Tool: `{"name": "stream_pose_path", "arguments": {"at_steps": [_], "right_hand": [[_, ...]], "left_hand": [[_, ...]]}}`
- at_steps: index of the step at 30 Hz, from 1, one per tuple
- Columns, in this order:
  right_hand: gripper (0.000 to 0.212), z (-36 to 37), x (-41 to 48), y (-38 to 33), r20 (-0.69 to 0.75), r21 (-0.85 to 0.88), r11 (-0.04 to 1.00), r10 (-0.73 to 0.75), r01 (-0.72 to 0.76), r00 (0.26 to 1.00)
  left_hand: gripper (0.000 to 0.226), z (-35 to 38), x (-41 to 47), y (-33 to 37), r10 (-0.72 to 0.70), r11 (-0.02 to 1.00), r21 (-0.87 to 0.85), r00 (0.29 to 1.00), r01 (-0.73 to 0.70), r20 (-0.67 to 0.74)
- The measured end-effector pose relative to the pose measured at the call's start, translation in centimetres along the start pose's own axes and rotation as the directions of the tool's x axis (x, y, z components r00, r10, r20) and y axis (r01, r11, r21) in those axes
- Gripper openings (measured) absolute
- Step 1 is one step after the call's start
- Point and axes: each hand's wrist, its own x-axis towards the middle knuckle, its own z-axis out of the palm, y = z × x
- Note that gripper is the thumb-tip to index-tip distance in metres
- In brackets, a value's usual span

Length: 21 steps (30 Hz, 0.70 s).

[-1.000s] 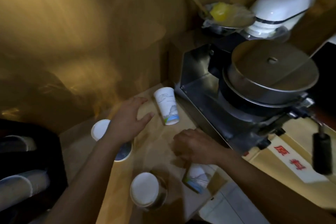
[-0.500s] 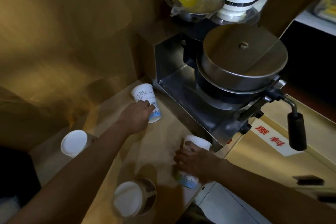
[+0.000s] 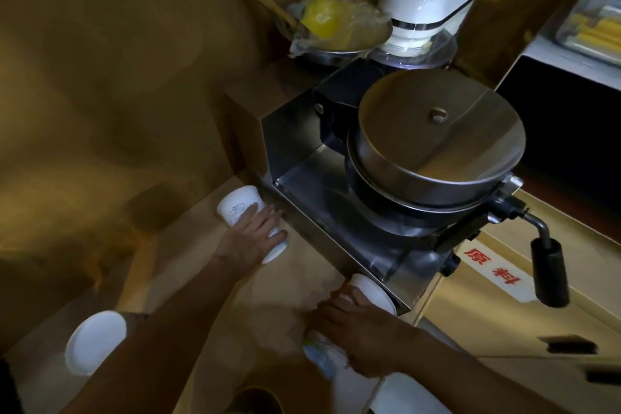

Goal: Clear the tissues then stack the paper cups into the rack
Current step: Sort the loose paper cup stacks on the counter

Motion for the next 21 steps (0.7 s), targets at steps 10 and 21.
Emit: {"name": "stream_pose_path", "arguments": {"at_steps": [10,21], "right_hand": [[0.066,-4.8,3.0,-0.1,-0.383,0.375,0.921,0.257,-0.105,0.887],[0.084,-9.0,8.8,-0.9,-0.598,0.655,0.736,0.366,0.172,0.713]], "left_hand": [[0.06,-1.5,-2.8,1.0,-0.7,0.481,-0.691,0.711,0.539,0.068],[0.071,-3.3,-8.3,5.6,-0.889,-0.251,-0.861,0.246,0.442,0.386]]}}
